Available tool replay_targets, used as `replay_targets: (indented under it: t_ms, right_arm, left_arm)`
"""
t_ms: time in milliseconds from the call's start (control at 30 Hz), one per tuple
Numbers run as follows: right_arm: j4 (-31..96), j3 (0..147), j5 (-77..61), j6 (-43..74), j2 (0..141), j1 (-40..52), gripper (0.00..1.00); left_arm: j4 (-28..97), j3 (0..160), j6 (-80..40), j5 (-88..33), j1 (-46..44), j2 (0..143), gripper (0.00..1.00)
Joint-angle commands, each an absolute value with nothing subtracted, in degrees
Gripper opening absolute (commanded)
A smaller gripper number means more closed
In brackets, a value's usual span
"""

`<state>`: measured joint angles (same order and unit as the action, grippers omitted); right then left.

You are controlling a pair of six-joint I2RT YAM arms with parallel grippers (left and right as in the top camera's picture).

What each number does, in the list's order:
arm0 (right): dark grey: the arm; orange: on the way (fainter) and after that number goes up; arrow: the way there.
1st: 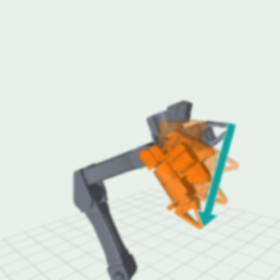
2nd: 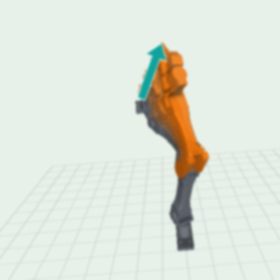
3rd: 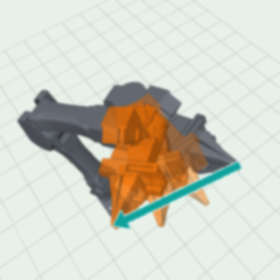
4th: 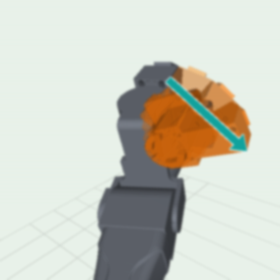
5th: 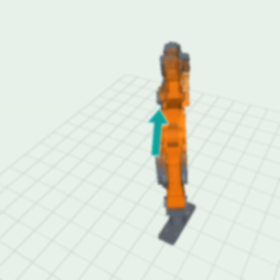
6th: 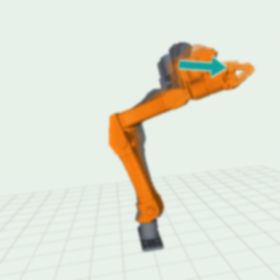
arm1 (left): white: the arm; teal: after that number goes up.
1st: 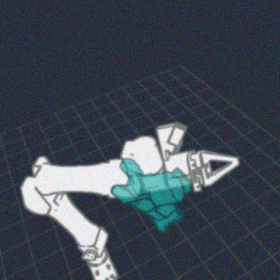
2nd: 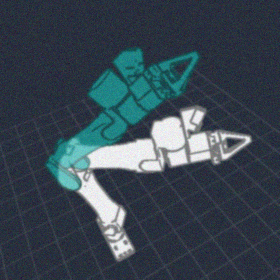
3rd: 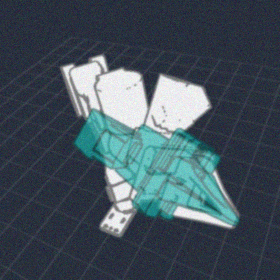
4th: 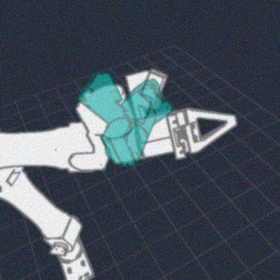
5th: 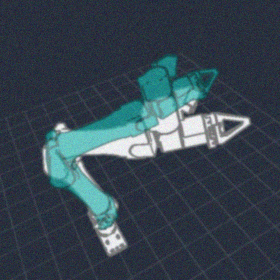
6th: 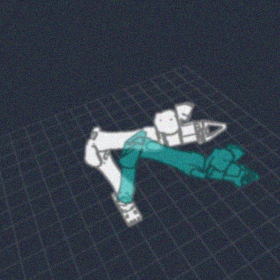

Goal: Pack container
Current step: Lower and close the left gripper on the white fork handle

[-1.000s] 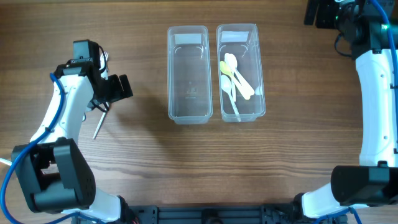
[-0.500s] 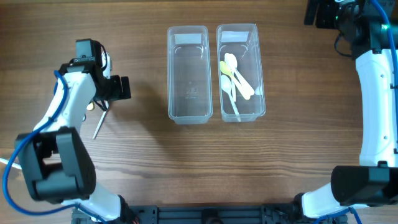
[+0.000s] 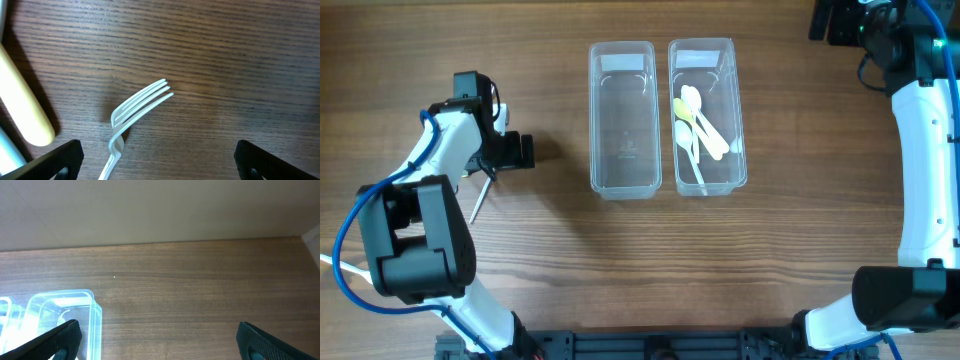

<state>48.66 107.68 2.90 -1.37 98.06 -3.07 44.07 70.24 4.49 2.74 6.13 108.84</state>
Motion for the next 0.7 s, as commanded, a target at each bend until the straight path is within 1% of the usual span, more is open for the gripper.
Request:
replay_targets:
  t_ms: [0, 567, 600, 667]
  right_arm:
    - [48.5, 107.5, 3.9, -1.5, 98.5, -3.2, 0.99]
    - [48.5, 107.5, 3.9, -1.5, 98.5, -3.2, 1.00]
    - [48.5, 107.5, 3.9, -1.5, 98.5, -3.2, 1.00]
    - [48.5, 107.5, 3.9, -1.5, 98.5, -3.2, 1.00]
  left_arm:
    - [43.2, 68.1, 7.1, 2.9, 6.6, 109.6, 0.99]
    - [39.8, 64.9, 7.3, 2.9, 6.9, 109.6, 0.99]
    - [39.8, 64.9, 7.3, 2.9, 6.9, 109.6, 0.97]
    - [39.8, 64.9, 7.3, 2.9, 6.9, 109.6, 0.87]
